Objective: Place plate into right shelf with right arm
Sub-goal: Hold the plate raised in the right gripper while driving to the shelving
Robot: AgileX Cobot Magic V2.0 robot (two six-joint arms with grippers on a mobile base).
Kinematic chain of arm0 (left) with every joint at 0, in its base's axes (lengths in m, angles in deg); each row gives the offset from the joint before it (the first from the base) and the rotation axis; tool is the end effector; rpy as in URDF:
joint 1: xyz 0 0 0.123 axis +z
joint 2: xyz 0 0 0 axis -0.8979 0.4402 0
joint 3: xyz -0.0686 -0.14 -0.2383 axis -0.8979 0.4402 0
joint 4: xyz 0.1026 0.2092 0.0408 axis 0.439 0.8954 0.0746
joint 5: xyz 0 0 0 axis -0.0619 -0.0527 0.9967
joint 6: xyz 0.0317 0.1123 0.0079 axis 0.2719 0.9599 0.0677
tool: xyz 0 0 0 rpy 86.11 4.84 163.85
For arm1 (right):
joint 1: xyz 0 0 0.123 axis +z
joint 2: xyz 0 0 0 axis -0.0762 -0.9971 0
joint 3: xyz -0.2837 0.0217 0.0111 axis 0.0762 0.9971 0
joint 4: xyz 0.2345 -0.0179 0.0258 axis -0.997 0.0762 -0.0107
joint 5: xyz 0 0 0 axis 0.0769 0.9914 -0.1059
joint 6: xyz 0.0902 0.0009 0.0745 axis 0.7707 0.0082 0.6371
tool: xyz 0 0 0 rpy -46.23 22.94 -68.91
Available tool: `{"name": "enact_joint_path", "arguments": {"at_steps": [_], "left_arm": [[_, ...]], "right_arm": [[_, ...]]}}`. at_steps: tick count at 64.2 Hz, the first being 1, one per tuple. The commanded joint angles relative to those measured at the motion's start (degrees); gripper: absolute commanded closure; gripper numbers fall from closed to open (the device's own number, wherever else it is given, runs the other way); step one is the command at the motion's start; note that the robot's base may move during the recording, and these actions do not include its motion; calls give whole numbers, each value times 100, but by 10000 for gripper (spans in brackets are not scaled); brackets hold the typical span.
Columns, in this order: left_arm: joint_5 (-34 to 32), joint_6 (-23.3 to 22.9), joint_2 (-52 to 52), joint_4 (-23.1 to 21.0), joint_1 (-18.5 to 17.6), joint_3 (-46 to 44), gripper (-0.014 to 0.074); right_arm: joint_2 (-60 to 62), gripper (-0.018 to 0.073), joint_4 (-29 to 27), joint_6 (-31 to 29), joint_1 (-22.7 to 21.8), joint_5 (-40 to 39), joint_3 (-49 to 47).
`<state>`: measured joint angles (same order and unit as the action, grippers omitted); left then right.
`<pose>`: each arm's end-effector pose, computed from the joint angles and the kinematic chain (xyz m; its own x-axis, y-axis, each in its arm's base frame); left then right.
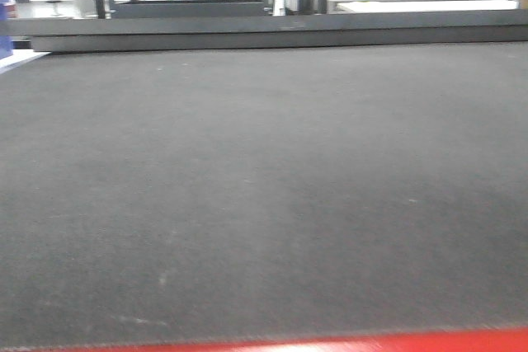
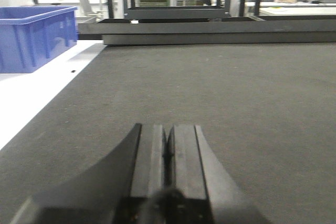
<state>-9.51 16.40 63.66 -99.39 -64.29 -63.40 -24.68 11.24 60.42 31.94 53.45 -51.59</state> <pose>0.0672 -0.0009 0.2033 0.0573 0.0501 -0.9971 0.0069 0.9987 0.0506 0.0548 0.0189 0.4094 0.2675 -0.0194 -0.9634 -0.3645 0.9234 -0.1198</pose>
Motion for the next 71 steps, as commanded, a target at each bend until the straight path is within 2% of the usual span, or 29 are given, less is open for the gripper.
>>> {"name": "enact_joint_path", "arguments": {"at_steps": [1,71], "left_arm": [[-509,-14,-67,-12,-6,54,643],[-509,-14,-67,-12,-6,54,643]], "right_arm": [[-44,506,107,-20,4,-528,-170],[-54,506,107,-20,4,-522,-170]]}}
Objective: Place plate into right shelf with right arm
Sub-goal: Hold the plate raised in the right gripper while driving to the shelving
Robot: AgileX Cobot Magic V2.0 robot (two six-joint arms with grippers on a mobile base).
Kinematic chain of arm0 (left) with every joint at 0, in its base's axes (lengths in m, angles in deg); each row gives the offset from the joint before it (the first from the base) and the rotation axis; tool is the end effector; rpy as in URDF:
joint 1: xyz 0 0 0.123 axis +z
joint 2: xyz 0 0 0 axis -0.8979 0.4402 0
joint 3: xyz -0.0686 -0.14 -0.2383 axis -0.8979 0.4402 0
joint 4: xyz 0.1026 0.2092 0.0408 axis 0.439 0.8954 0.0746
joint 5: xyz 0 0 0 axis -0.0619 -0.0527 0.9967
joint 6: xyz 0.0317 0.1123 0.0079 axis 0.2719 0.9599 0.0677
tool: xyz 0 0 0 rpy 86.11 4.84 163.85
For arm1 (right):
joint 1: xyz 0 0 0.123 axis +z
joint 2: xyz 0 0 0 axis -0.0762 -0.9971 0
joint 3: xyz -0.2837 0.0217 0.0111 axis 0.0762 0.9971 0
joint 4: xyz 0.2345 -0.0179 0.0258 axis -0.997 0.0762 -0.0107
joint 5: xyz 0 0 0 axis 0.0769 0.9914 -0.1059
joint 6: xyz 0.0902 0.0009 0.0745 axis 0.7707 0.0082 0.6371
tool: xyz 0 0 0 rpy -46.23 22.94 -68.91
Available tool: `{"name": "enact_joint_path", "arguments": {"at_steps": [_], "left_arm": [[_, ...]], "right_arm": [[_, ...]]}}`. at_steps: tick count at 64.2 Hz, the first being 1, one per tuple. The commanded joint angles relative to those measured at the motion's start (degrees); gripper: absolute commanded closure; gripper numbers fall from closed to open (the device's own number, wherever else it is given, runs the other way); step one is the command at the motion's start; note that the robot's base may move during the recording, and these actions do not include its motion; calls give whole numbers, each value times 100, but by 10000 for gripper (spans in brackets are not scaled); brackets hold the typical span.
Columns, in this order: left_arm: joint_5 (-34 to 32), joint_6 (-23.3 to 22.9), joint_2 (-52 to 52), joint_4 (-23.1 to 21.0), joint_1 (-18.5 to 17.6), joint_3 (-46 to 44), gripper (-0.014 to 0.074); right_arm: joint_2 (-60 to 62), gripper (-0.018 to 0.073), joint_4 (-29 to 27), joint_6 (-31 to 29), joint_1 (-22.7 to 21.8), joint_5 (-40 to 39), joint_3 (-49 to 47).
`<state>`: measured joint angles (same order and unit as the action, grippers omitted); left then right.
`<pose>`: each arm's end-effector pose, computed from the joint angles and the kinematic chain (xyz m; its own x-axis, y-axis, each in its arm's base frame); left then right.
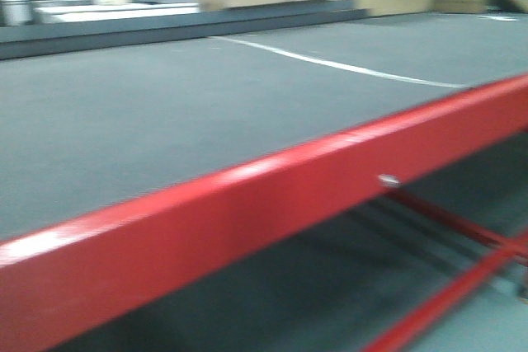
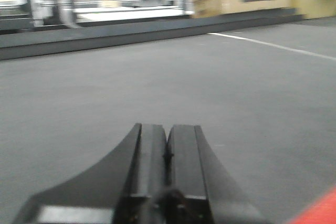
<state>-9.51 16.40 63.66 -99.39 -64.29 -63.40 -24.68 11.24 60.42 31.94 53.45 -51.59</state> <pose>0.0672 -0.0009 0.2033 0.0573 0.0501 -0.9971 0.0069 0.9987 0.0506 0.0548 0.0189 0.4094 0.2675 -0.0194 -0.9634 -0.3645 0.9234 -0.1198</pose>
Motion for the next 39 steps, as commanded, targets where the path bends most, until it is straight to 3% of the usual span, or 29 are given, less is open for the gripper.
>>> {"name": "enact_joint_path", "arguments": {"at_steps": [1,39], "left_arm": [[-509,-14,-67,-12,-6,54,643],[-509,-14,-67,-12,-6,54,643]], "right_arm": [[-54,506,107,-20,4,-522,-170],[-54,506,107,-20,4,-528,-170]]}}
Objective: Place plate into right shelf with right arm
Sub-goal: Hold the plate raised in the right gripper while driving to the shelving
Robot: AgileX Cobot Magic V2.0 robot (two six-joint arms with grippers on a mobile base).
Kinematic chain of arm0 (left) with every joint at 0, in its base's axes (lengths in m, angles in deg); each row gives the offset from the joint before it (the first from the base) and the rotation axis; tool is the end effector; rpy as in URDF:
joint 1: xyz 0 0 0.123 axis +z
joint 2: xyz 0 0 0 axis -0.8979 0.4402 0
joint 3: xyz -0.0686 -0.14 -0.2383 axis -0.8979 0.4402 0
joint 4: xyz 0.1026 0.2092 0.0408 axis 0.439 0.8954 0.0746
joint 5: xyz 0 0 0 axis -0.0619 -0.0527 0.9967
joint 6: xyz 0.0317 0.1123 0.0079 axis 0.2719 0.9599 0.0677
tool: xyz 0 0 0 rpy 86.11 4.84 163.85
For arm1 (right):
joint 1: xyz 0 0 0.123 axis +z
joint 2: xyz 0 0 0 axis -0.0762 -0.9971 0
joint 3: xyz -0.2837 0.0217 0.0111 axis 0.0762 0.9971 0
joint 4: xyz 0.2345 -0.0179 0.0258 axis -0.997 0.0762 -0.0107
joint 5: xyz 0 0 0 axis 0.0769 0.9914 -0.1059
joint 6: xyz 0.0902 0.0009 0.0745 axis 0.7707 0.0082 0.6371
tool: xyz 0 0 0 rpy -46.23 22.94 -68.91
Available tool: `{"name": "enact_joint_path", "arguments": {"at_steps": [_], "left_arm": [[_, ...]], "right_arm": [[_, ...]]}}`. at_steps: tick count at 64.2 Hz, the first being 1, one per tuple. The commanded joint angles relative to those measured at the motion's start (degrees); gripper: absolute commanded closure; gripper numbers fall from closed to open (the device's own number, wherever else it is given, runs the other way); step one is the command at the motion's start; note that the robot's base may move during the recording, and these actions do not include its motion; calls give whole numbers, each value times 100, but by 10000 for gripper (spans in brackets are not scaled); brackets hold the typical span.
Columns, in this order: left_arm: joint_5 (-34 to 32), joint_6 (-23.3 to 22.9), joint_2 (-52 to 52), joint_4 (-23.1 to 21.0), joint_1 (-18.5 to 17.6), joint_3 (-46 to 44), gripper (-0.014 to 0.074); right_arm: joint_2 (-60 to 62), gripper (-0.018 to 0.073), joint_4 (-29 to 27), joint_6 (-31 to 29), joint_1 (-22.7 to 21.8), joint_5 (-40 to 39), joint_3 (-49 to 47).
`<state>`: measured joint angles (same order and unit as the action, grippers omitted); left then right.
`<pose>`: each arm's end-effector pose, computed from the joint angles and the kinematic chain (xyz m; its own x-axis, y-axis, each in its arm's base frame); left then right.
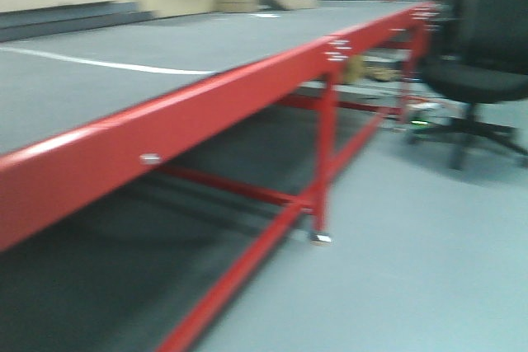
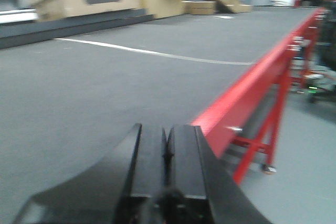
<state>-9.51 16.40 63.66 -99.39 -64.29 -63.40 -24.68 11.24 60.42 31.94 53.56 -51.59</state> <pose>0.0672 -0.0009 0.2033 0.0573 0.0501 -0.9971 0.0069 0.9987 0.0506 0.0549 0.0189 0.4092 0.2658 -0.0201 -0.9638 -0.3643 0.9236 -0.1197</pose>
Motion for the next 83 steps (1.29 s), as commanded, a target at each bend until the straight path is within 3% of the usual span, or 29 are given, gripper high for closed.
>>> {"name": "enact_joint_path", "arguments": {"at_steps": [1,83], "left_arm": [[-509,-14,-67,-12,-6,54,643],[-509,-14,-67,-12,5,54,643]], "right_arm": [[-54,506,107,-20,4,-538,-170],[-54,506,107,-20,4,-538,-170]]}}
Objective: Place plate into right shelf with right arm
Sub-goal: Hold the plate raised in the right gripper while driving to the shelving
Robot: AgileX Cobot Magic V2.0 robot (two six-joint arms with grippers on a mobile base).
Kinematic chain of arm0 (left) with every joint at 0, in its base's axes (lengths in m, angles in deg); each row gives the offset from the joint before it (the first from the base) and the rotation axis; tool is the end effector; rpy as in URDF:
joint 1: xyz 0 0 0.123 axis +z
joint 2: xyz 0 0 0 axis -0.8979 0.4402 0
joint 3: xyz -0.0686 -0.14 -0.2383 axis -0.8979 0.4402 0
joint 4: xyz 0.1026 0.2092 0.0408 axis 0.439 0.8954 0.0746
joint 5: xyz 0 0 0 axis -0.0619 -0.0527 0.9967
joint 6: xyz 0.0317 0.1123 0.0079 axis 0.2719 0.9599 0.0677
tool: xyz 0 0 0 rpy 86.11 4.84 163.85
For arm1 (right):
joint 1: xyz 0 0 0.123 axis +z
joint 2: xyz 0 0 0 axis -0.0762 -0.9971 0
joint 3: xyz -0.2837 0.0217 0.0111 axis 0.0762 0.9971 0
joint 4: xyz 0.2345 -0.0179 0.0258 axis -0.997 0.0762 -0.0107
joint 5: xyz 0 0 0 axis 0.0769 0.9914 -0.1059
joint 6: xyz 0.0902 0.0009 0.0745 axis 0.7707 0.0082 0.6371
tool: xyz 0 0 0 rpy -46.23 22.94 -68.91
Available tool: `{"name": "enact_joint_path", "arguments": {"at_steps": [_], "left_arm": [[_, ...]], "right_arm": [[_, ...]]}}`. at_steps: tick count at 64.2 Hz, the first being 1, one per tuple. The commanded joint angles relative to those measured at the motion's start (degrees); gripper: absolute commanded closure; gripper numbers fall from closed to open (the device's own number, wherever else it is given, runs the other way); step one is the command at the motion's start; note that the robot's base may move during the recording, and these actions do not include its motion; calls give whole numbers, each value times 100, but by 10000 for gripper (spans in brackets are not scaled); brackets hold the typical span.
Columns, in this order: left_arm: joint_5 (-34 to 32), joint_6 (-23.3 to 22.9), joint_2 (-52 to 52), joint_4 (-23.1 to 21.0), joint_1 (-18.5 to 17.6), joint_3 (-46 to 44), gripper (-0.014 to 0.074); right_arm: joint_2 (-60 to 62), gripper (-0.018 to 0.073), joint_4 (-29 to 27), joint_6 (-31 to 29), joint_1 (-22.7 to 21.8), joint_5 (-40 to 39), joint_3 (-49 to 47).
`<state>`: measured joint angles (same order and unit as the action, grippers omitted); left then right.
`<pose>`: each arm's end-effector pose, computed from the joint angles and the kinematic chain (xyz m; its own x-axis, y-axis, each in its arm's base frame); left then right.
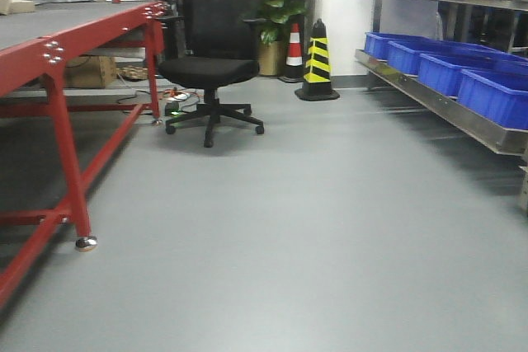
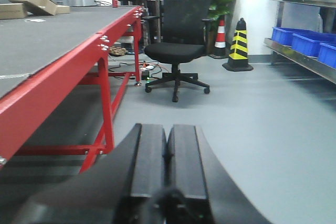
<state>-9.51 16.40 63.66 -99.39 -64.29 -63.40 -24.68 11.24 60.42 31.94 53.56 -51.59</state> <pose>0.0672 -0.0009 0.2033 0.0573 0.0501 -0.9971 0.0069 0.9987 0.0506 0.0549 0.0189 0.4092 0.2658 -0.0201 -0.9638 -0.3643 0.9236 -0.1197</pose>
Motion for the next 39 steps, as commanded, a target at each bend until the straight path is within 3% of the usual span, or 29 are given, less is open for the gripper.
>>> {"name": "enact_joint_path", "arguments": {"at_steps": [1,22,39], "left_arm": [[-509,-14,-67,-12,-9,54,643],[-509,-14,-67,-12,-351,54,643],[-509,-14,-67,-12,-258,54,643]], "right_arm": [[-54,506,107,-20,4,-538,-170],[-58,506,107,-20,4,-519,-170],[-64,506,107,-20,4,-443,-170]]}}
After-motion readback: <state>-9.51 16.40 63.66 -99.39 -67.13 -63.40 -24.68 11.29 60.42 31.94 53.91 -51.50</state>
